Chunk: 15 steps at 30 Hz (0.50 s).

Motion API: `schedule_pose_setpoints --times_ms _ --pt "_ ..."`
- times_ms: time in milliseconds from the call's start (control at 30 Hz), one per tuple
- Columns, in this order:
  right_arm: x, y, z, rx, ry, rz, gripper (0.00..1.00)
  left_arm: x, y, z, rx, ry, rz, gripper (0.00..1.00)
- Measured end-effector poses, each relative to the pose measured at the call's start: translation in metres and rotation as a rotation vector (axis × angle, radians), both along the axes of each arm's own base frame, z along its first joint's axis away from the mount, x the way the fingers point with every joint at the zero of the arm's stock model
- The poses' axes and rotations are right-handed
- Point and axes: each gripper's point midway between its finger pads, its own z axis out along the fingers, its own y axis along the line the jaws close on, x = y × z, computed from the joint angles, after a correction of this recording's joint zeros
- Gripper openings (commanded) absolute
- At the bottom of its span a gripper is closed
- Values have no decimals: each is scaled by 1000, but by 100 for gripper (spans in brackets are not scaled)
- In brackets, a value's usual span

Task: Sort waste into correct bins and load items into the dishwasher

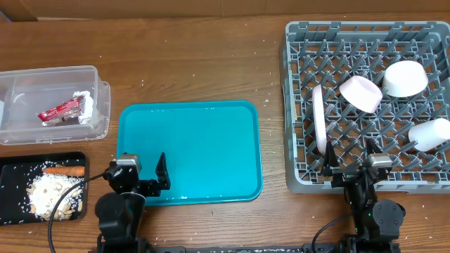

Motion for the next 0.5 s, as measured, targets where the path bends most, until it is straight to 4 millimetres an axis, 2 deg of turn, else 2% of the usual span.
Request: schedule_pose_setpoints --times_ms 267,367,500 --pt "0 0 0 0 0 0 100 -1 -11 45 41 -213 -50 100" --pt "0 0 0 0 1 0 100 0 -11 49 45 -238 -50 100" --pt "0 0 0 0 0 0 100 0 -11 37 87 -214 -57 100"
